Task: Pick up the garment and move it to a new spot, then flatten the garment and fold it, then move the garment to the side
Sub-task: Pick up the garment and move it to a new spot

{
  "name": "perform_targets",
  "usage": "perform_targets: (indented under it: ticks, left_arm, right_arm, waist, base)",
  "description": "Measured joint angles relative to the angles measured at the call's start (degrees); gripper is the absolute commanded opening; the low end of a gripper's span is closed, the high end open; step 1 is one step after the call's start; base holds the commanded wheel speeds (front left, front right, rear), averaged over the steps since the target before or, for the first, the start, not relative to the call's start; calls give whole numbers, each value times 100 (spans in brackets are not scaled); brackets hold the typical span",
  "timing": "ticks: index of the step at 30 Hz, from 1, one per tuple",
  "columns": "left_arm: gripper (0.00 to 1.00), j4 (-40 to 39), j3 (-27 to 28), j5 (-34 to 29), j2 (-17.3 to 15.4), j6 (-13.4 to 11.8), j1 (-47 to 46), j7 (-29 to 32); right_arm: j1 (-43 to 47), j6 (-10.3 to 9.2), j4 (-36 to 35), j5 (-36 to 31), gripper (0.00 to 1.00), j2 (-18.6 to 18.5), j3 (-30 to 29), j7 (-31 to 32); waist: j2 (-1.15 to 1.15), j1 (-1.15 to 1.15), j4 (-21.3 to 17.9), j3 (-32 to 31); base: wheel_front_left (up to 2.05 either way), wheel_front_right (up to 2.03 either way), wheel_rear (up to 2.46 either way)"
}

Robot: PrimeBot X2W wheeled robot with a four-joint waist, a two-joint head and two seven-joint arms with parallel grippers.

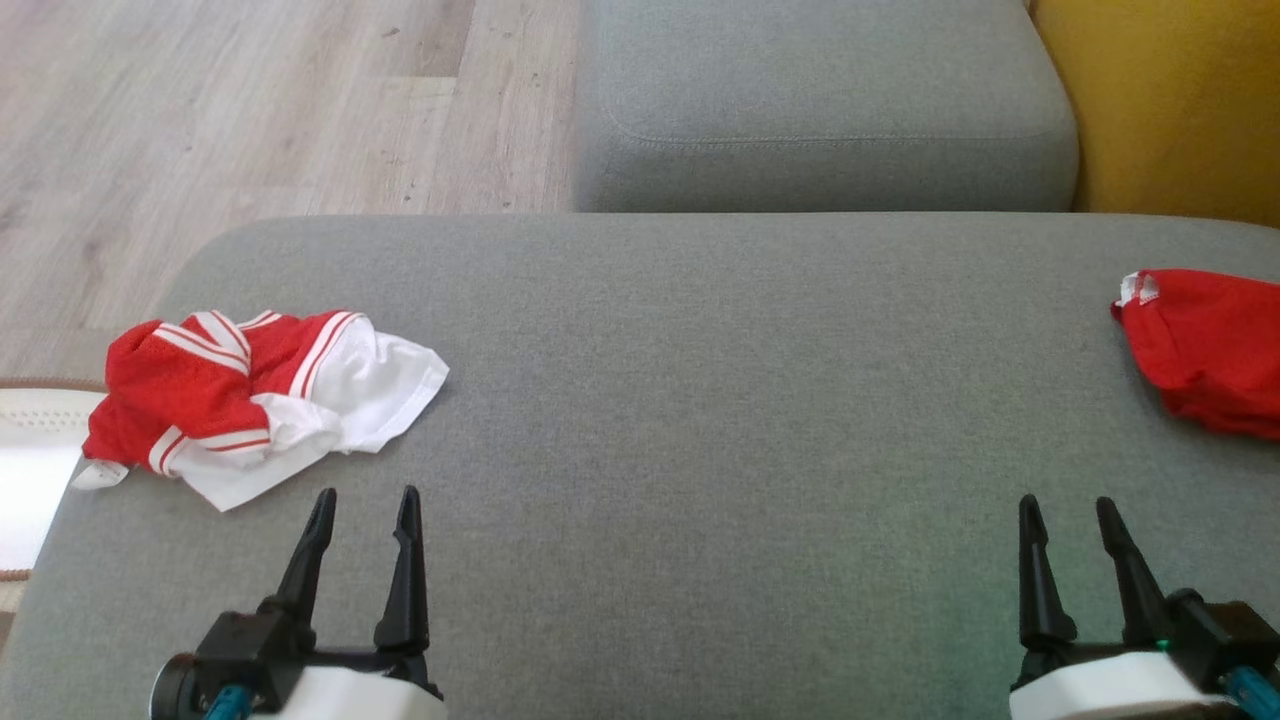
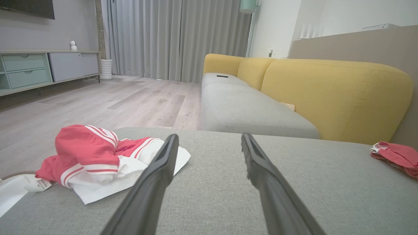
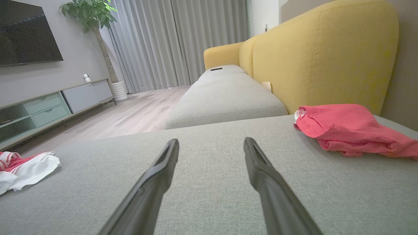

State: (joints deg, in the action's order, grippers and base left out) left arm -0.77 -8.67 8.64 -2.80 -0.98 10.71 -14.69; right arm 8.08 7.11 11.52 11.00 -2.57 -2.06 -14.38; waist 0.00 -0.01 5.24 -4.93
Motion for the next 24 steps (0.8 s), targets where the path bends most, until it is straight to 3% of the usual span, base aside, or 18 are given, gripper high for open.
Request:
perform_targets:
  ticks: [24]
  left_arm:
    - [100,80,24,-101,0,100,101,0]
  right_arm:
    - [106,0,23,9,100,5,203,0]
  waist:
    - [0,0,-5,-64]
  base:
    - [0,0,0]
